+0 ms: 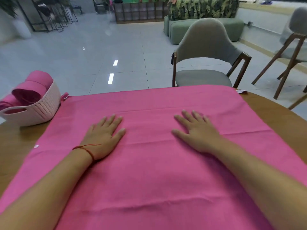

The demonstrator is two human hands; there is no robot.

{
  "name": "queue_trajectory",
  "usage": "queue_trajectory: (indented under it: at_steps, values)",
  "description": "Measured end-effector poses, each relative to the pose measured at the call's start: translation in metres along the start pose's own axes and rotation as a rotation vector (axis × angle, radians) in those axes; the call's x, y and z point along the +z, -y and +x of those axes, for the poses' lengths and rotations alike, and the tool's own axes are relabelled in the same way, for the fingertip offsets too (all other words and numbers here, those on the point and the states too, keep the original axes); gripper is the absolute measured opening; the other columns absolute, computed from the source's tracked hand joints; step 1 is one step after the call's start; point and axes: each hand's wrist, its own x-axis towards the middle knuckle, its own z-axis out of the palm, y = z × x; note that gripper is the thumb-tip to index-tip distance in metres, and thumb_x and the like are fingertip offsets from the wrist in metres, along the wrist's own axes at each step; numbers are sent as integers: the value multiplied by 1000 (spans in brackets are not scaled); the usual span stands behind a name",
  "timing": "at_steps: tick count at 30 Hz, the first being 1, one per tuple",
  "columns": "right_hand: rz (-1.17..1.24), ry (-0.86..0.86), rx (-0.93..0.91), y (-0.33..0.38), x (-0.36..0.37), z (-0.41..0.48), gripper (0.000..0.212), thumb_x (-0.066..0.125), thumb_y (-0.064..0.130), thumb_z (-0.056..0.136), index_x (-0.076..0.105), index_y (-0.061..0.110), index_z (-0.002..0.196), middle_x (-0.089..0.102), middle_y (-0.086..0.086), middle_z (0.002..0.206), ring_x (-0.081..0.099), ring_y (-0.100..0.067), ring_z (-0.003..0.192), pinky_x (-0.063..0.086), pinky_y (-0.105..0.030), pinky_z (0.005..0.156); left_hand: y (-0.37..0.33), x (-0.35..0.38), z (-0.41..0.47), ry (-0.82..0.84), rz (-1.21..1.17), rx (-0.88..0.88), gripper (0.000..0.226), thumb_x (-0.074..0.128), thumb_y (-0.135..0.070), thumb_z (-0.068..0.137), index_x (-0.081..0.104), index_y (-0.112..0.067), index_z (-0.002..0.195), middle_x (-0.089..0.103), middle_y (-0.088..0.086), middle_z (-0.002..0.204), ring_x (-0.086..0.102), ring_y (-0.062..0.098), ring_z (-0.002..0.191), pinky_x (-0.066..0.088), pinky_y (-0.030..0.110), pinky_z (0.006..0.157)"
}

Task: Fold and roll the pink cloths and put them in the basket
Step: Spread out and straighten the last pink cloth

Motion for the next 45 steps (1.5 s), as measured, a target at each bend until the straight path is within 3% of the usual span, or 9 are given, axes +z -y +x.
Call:
queue_trajectory:
  at_steps: [7, 11, 17, 25, 29, 33, 37, 41, 45]
  values:
    - [-49, -67, 553, -154, -28, -69, 78, 14, 76, 100, 21, 37, 167, 8, 1, 179, 8, -29, 164, 12, -63, 128, 129, -13, -57, -46, 58, -427, 89, 12, -80, 95, 17, -28, 167, 9, 1, 175, 9, 24, 161, 12, 55, 128]
    - [-73, -204, 265, -55, -22, -89, 63, 19, 60, 100, 50, 31, 146, 46, -7, 159, 42, -32, 146, 36, -58, 119, 23, -16, -76, -59, 6, -258, 79, 18, -70, 100, 26, -23, 164, 21, 4, 173, 20, 29, 158, 20, 55, 126]
    - [5, 29, -164, 82, 33, -156, 75, 20, 80, 101, 6, 49, 167, 0, 14, 178, 0, -19, 165, 4, -58, 131, -128, 19, -161, 62, 40, 186, 68, 23, -66, 106, 1, -41, 166, -7, -16, 173, -7, 14, 161, 1, 54, 129]
    - [-32, -17, 175, -59, 25, -222, 79, 7, 87, 92, -4, 57, 164, -15, 16, 175, -11, -17, 163, 2, -58, 131, 25, 16, -249, 9, 15, -170, 100, -11, -99, 70, -1, -57, 160, -7, -20, 172, -5, 13, 161, 5, 52, 128]
    - [-1, -58, 313, -87, 24, -245, 75, 11, 84, 96, 1, 55, 165, -10, 14, 177, -5, -21, 165, 5, -60, 129, 56, 12, -275, -76, 12, -317, 84, 7, -86, 90, 15, -46, 164, 9, -12, 174, 10, 18, 161, 14, 52, 128]
    - [85, -300, 119, -66, 37, -263, 55, 30, 63, 105, 52, 40, 150, 50, 4, 159, 47, -29, 147, 36, -54, 119, 4, 10, -307, -345, -207, 97, 53, 42, -54, 98, 62, -28, 139, 61, -5, 145, 58, 20, 134, 39, 35, 117]
    - [255, -406, -363, -18, 56, -292, 32, 54, 53, 103, 72, 37, 124, 64, 25, 132, 61, -5, 125, 47, -38, 109, -68, 24, -330, -192, -132, 575, 57, 68, -43, 90, 54, -38, 144, 47, -21, 153, 44, 5, 143, 32, 29, 119]
    - [74, -325, -454, 10, 71, -305, 57, 71, 59, 86, 60, 45, 141, 52, 28, 150, 50, -7, 139, 39, -37, 115, -88, 48, -324, -172, 82, 502, 103, 67, -22, 59, 38, -38, 156, 40, -12, 161, 46, 16, 144, 43, 48, 114]
    - [-56, -290, -417, 19, 79, -304, 79, 75, 50, 74, 54, 42, 150, 52, 17, 155, 52, -19, 138, 44, -46, 112, -93, 51, -322, -207, 77, 478, 105, 63, -14, 54, 42, -32, 156, 49, -5, 154, 53, 24, 137, 47, 51, 106]
